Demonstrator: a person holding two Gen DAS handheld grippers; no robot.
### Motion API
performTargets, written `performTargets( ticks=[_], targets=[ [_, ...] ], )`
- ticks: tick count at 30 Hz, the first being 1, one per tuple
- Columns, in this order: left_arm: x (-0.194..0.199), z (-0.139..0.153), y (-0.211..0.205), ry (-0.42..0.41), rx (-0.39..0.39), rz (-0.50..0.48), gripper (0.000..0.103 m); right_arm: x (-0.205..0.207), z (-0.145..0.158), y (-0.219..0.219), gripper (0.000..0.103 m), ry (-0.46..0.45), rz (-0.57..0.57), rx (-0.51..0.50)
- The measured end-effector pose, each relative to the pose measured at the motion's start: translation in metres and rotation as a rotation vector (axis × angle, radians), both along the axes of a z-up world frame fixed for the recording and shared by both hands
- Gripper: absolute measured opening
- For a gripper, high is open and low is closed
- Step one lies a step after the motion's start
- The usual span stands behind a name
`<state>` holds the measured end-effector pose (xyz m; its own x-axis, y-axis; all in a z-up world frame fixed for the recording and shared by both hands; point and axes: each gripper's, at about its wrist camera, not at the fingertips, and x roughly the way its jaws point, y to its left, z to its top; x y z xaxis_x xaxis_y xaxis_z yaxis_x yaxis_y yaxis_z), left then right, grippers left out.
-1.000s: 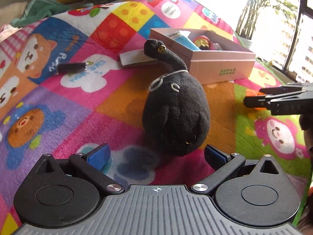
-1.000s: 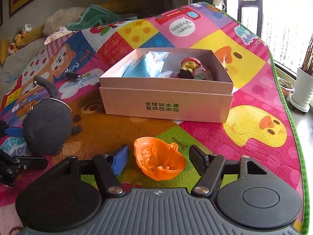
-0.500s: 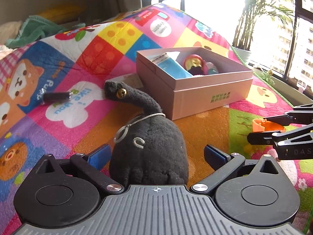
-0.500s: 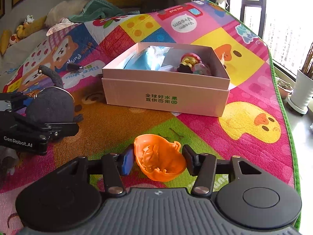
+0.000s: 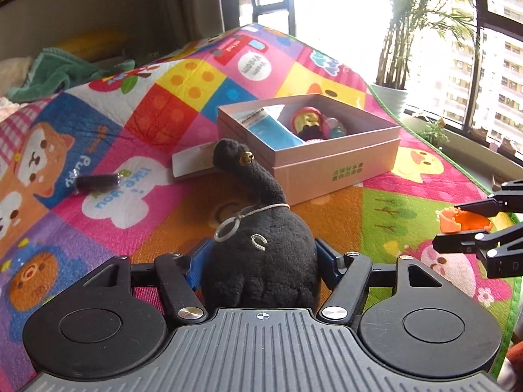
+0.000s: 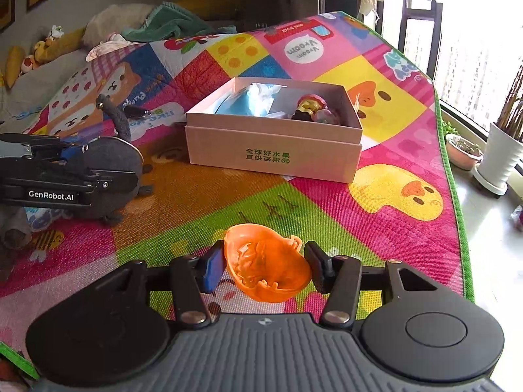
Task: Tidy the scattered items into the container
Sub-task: 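Carry the plush cat with the left tool while the right tool carries the orange toy toward the pink box, then lower the plush cat into the pink box and open the left tool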
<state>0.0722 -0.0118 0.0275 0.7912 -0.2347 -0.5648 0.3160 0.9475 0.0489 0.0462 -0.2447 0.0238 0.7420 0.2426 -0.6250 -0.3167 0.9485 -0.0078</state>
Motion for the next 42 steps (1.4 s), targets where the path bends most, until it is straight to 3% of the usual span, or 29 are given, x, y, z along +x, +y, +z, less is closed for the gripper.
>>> performTargets(
  ticks=[10,17,21,27,29,31,35,39,42],
  targets=[
    [-0.027,0.045,-0.029,-0.129,-0.005,-0.117,0.070,-0.020,0.026,-0.023,0.052,-0.080,-0.045,-0.003],
    [0.016,0.077,-0.065,-0.213,0.035,-0.197,0.070,-0.009,0.051,-0.040,0.052,-0.156,-0.066,0.015],
    [0.072,0.082,-0.083,-0.168,-0.012,-0.205,0.070,0.018,0.064,-0.050,0.052,-0.201,-0.076,0.030],
    [0.167,0.073,-0.096,-0.007,-0.152,-0.183,0.071,0.073,0.068,-0.057,0.052,-0.189,-0.076,0.073],
    [0.190,0.064,-0.093,0.033,-0.183,-0.182,0.076,0.088,0.064,-0.053,0.052,-0.173,-0.060,0.067],
    [0.202,0.058,-0.085,0.052,-0.210,-0.162,0.091,0.101,0.060,-0.050,0.052,-0.158,-0.050,0.053],
    [0.186,0.061,-0.053,-0.022,-0.241,-0.116,0.097,0.125,0.052,-0.045,0.052,-0.130,-0.048,0.033],
    [0.144,0.052,-0.019,-0.108,-0.195,-0.037,0.102,0.148,0.048,-0.036,0.052,-0.091,-0.026,0.045],
    [0.117,0.032,0.004,-0.110,-0.151,0.032,0.103,0.165,0.046,-0.021,0.052,-0.048,0.006,0.077]
  ],
)
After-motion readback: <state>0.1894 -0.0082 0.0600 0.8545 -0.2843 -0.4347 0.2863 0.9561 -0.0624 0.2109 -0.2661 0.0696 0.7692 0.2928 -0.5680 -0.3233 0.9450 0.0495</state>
